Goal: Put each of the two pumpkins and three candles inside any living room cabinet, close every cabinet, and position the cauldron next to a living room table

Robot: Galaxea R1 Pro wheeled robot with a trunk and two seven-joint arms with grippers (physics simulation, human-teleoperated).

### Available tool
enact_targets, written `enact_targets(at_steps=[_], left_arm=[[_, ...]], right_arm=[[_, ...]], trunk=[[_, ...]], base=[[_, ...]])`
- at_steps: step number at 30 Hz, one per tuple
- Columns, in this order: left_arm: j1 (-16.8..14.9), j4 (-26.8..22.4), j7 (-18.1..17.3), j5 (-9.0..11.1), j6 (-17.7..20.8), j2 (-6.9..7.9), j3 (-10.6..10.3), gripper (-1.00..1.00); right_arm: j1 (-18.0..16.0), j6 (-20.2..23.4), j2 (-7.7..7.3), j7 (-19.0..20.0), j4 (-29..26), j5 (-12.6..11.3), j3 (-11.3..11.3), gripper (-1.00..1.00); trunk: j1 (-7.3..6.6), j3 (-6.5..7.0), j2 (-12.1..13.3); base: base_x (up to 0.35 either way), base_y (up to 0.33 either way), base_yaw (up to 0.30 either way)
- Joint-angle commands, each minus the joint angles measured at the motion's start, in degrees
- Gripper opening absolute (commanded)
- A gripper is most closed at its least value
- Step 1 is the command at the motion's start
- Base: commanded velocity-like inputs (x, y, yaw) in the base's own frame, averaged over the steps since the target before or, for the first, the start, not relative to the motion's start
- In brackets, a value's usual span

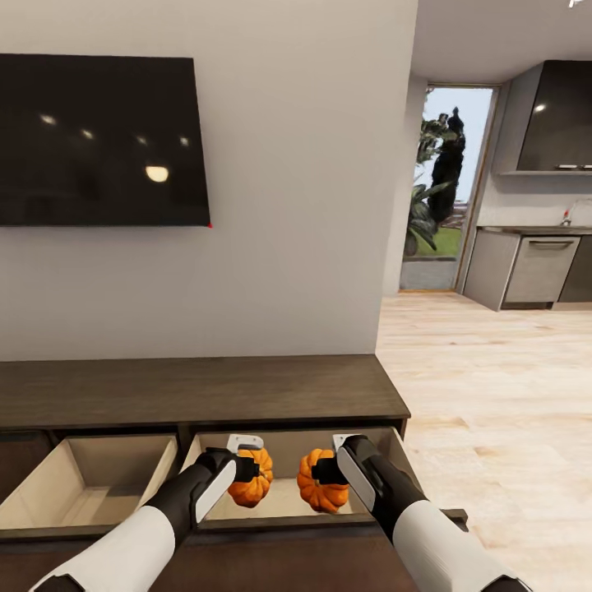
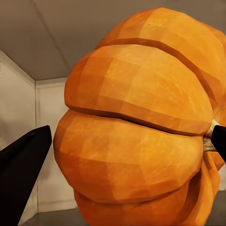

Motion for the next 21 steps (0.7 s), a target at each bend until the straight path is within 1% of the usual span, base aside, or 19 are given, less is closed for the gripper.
enact_targets(at_steps=[1,4,7,9,11,13,14,16,21], left_arm=[[0.0,-0.1,0.6,0.5,0.5,0.05,-0.3,-1.0],[-0.1,-0.2,0.8,0.6,2.9,-0.01,-0.3,-1.0],[-0.1,-0.2,2.2,0.7,4.1,-0.03,-0.3,-1.0],[-0.2,-0.2,2.7,0.6,4.5,-0.04,-0.3,-1.0],[-0.5,0.0,3.0,0.6,4.8,-0.05,-0.3,-1.0],[-0.8,0.1,3.2,0.6,5.5,-0.09,-0.2,-1.0],[-0.8,0.0,3.3,0.6,5.7,-0.1,-0.2,-1.0],[-0.9,0.1,3.4,0.6,6.1,-0.12,-0.2,-1.0],[-0.9,0.0,3.4,0.7,6.2,-0.05,-0.2,-1.0]], right_arm=[[0.0,0.1,-0.03,-0.5,-0.1,-0.6,0.2,-1.0],[-0.2,0.4,-0.04,-0.6,-0.1,-0.6,-0.2,-1.0],[-0.8,2.4,-0.04,-0.6,-0.1,-0.6,-1.2,-1.0],[-1.0,3.5,-0.04,-0.7,-0.1,-0.6,-1.5,-1.0],[-1.1,3.8,-0.04,-1.7,-0.1,-0.6,-1.7,-1.0],[-1.2,4.0,0.01,-3.8,-0.1,-0.6,-1.9,-1.0],[-1.2,4.1,0.02,-4.2,-0.1,-0.7,-2.1,-1.0],[-1.2,4.2,0.04,-5.2,0.0,-0.6,-3.5,-1.0],[-1.2,4.2,0.05,-5.8,0.0,-0.6,-4.6,-1.0]], trunk=[[-0.01,-0.06,0.0],[-0.01,-0.06,0.0],[-0.01,-0.06,0.0],[-0.01,-0.06,0.0],[-0.01,-0.06,0.0],[-0.01,-0.06,0.0],[-0.01,-0.06,0.0],[-0.01,-0.06,0.0],[-0.01,-0.06,0.0]], base=[[0.04,0.024,0.0],[0.02,0.012,0.0],[0.007,0.004,0.0],[0.002,0.001,0.0],[0.001,0.0,0.0],[0.0,0.0,0.0],[0.0,0.0,0.0],[0.0,0.0,0.0],[0.0,0.0,0.0]])
